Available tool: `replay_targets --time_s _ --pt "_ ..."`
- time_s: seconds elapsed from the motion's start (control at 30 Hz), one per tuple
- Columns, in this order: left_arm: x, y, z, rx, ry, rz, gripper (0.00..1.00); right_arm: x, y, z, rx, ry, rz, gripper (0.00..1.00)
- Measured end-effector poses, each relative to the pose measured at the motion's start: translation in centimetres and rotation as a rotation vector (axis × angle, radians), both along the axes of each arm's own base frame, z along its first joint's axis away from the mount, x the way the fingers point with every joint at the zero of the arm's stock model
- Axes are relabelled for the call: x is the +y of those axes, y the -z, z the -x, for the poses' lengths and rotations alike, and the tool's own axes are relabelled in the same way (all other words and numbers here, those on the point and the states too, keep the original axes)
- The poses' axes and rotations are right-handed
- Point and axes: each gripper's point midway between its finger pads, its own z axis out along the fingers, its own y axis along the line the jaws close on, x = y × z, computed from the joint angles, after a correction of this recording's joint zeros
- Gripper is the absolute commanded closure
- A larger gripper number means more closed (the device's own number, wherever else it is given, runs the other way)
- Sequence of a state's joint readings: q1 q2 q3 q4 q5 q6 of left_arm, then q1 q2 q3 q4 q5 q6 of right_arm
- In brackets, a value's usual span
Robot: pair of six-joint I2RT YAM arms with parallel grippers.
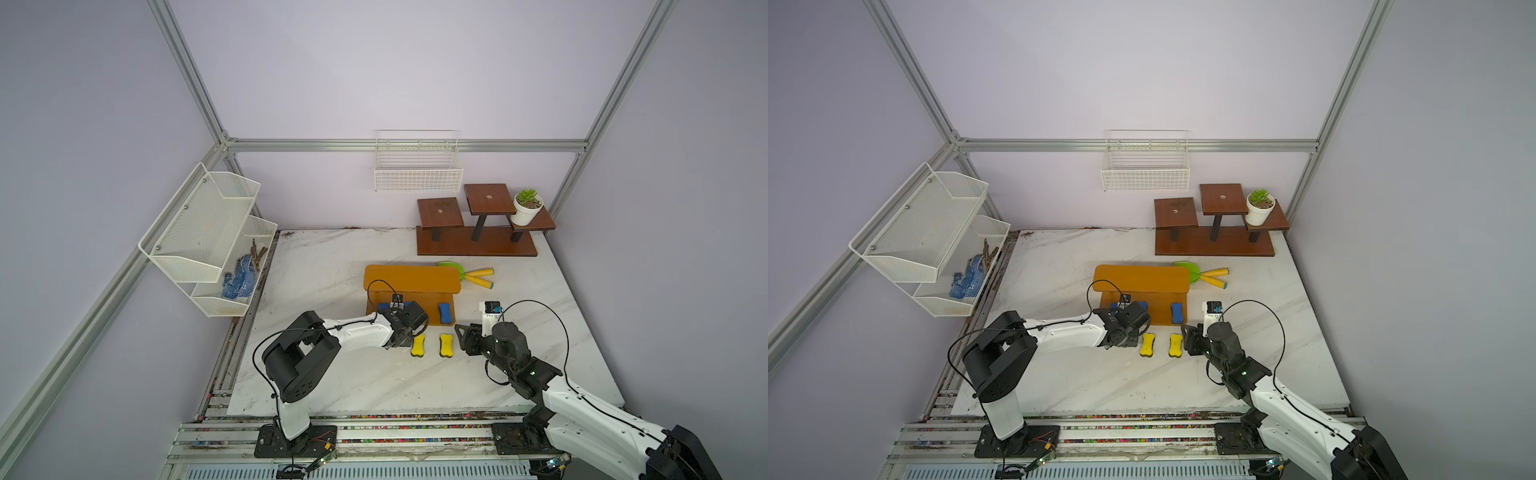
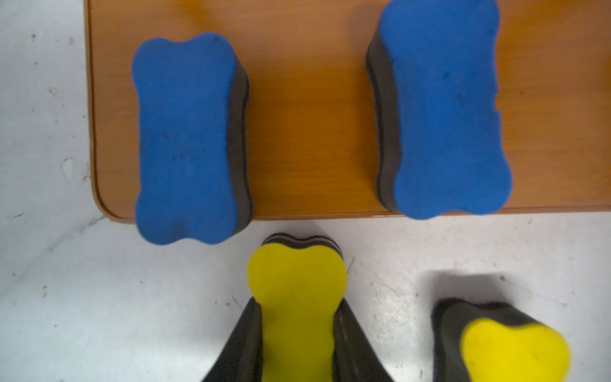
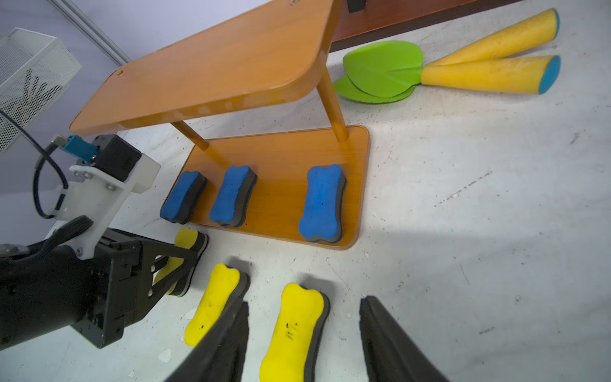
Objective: Remove the whiteboard erasers from the shelf
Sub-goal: Place the whiteboard eraser at the center of the board.
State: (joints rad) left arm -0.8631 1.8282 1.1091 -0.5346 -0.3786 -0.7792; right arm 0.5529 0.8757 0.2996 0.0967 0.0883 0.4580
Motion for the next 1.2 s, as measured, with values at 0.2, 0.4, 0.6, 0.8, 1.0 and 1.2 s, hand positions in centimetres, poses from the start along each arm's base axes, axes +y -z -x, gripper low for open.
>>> replay_targets --time_s 0.2,0.4,0.6,0.8,1.0,1.2 --pt "0.1 0.4 -0.1 0.01 0.001 -0.004 0.46 0.0 0.3 -0.1 0.003 0.004 0.01 0.4" --pt "0.1 0.4 0.0 0.017 -0.001 0.002 0.51 0.0 1.1 -0.2 0.023 0.001 0.033 0.4" --pt "0.4 0.4 0.9 0.058 0.001 0.008 0.55 0.2 1.2 -0.6 0.032 -0.003 0.044 0.4" --pt "1.5 0.0 2.4 0.098 -0.007 0.001 0.56 0.6 0.2 -1.1 0.014 -0.006 0.04 0.4" --pt "1.8 -0.1 2.8 0.108 -0.018 0.008 0.56 0.6 0.2 -1.1 0.016 -0.011 0.039 0.4" --pt "1.8 0.0 3.0 0.114 -0.025 0.014 0.51 0.7 -0.2 -1.1 0.003 -0.013 0.031 0.4"
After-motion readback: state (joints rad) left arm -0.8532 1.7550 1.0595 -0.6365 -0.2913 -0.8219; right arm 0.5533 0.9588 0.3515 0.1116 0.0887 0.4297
